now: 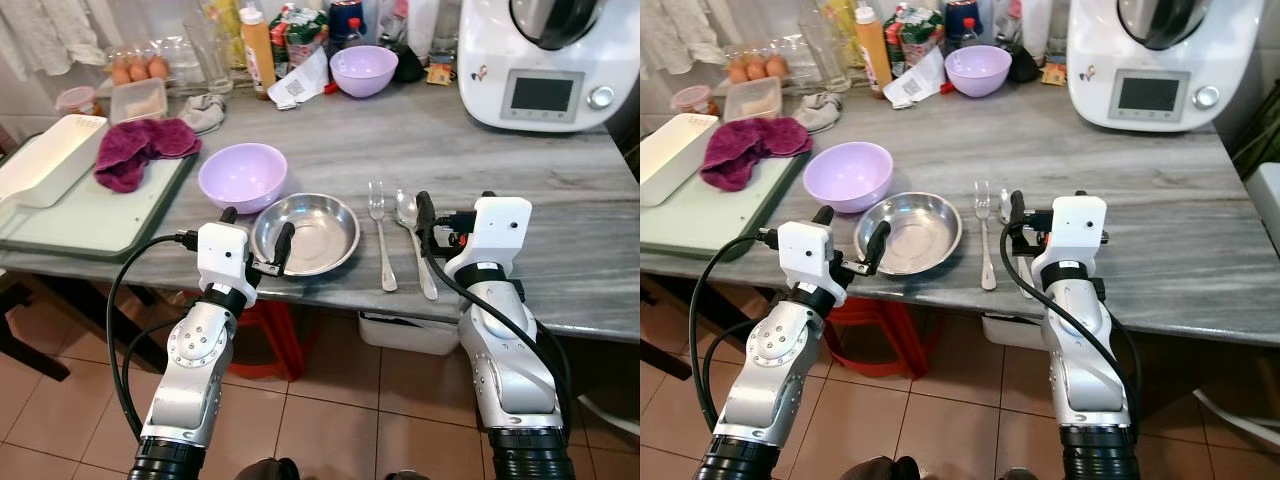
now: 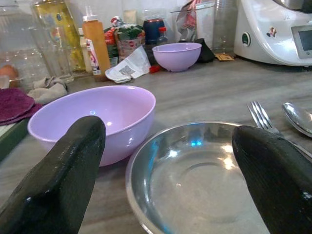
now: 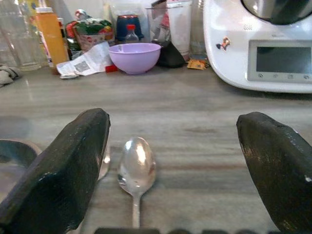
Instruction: Setting the table
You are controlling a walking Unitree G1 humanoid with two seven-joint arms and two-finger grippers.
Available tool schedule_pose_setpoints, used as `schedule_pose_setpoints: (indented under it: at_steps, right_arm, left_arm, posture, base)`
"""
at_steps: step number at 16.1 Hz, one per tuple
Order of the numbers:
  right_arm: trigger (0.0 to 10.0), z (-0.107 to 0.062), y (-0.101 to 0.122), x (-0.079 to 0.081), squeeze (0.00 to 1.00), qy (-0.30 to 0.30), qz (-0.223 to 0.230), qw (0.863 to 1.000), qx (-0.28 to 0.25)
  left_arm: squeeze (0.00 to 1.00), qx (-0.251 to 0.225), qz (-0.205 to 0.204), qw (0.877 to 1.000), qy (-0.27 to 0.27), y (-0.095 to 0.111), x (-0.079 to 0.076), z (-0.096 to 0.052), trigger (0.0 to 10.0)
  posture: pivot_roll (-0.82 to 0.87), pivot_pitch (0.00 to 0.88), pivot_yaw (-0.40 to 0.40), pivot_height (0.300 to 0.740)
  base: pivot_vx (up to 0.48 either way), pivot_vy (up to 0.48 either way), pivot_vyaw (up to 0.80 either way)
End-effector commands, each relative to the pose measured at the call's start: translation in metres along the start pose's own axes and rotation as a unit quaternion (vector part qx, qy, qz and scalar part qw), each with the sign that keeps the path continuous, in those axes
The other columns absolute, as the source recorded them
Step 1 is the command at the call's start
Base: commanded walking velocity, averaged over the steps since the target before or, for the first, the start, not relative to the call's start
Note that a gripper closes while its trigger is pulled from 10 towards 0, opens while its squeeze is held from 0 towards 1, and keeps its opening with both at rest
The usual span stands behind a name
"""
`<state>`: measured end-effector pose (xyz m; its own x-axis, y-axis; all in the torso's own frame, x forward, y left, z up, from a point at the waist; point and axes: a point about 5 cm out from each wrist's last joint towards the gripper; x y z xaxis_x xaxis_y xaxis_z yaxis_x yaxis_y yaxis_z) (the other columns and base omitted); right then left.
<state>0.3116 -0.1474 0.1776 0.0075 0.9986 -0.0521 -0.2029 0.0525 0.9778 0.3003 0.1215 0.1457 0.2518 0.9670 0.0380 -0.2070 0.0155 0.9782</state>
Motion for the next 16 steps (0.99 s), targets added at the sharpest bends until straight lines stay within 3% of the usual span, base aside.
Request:
schedule_pose_setpoints:
  at_steps: [1, 16]
  right_arm:
    - [10.0, -0.0006, 0.0054, 0.0024, 0.0, 0.002, 0.001, 1.0, -0.014]
    - [10.0, -0.0003, 0.0011, -0.0015, 0.0, -0.006, 0.004, 1.0, -0.003]
  left_arm:
    - [0.0, 0.01, 0.005, 1.0, 0.004, -0.0035, 0.0015, -0.0018, 10.0]
    - [0.0, 0.023, 0.004, 1.0, 0.001, -0.0073, -0.0012, -0.0016, 10.0]
  posture:
    - [-0.13, 0.103, 0.086, 0.74]
    - [-0.14, 0.105, 0.081, 0.74]
  base:
    - [0.0, 0.0, 0.0]
    - [-0.317, 0.0, 0.0]
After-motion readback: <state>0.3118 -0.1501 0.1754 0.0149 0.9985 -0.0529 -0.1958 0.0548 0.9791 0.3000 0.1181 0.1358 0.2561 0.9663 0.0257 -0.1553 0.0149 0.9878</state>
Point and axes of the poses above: a point about 5 cm out from each wrist's last joint towards the gripper, its own z axis pointing out of the wrist towards the gripper, its own y axis along the axis of the wrist's last joint, x = y × z, and after that the axes turned 1 degree about -z, right-handed
